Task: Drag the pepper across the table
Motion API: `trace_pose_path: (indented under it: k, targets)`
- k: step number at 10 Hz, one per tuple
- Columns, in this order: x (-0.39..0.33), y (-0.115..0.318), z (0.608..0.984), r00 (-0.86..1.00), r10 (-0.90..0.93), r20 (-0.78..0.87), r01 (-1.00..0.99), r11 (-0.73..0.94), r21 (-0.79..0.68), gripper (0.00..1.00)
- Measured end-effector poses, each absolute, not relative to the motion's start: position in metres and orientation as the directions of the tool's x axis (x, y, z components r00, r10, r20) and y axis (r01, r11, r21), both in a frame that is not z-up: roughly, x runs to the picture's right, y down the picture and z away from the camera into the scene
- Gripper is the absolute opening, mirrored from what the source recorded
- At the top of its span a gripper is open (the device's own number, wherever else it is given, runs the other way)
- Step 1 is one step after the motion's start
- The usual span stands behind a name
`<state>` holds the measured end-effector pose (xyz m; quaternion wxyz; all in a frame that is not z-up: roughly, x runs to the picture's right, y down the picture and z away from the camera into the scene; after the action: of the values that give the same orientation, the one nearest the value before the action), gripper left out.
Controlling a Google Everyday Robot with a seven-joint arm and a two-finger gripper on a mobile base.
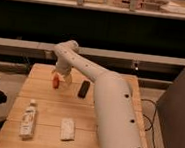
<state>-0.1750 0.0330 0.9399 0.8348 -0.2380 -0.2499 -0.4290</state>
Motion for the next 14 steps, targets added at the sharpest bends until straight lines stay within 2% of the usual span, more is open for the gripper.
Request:
trace_pose_path:
  k: [14]
  targets:
    - [-0.177, 0.046, 0.949, 0.431, -0.63, 0.647, 0.886, 0.433, -0.168, 0.8]
